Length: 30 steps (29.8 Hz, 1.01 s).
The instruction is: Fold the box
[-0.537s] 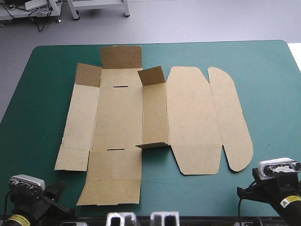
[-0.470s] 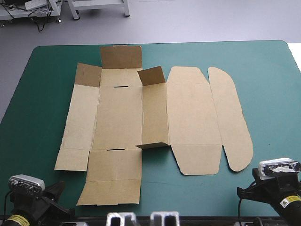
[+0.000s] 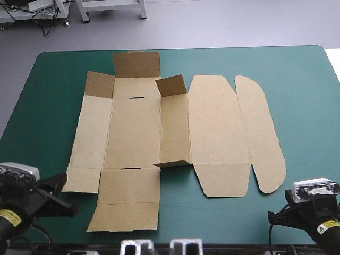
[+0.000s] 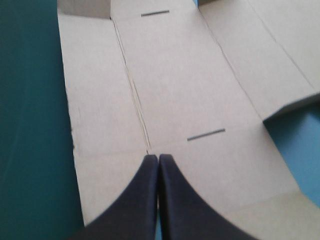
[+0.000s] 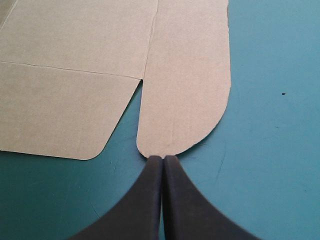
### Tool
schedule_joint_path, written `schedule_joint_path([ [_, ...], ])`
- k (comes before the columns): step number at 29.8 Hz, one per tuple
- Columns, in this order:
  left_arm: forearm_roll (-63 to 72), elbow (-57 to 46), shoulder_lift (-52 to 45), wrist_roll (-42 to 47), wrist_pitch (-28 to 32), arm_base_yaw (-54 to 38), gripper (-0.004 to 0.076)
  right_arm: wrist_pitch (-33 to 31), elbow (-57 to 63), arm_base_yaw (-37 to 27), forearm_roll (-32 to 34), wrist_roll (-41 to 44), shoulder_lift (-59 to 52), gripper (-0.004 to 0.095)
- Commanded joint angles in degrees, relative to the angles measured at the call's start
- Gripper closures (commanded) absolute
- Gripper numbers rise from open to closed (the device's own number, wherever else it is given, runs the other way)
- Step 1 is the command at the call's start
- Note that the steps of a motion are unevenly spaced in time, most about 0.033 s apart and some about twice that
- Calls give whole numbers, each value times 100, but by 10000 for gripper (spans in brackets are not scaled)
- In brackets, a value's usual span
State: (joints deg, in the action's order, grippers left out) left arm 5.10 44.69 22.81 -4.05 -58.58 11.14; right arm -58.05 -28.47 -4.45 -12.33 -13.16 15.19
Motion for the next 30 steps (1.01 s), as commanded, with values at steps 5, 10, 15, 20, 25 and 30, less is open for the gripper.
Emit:
schedule_joint_path([
  [5,-279,745,1217,405,1994,17,733,336,-141,-4,-44,-42,61,921],
  [10,-1717,905,2005,1574,2026,7,733,336,-141,-4,-44,-42,61,921],
  [15,-3040,1069,2729,2674,1901,-163,724,336,-141,-4,-44,-42,61,921],
  [20,-2507,1397,3522,2452,1742,-1339,709,336,-141,-4,-44,-32,61,921],
  [25,-375,1586,4119,703,1488,-2953,709,336,-141,-4,-44,-32,61,921],
  [30,2093,1602,4742,-1040,536,-4343,709,336,-141,-4,-44,-32,61,921],
])
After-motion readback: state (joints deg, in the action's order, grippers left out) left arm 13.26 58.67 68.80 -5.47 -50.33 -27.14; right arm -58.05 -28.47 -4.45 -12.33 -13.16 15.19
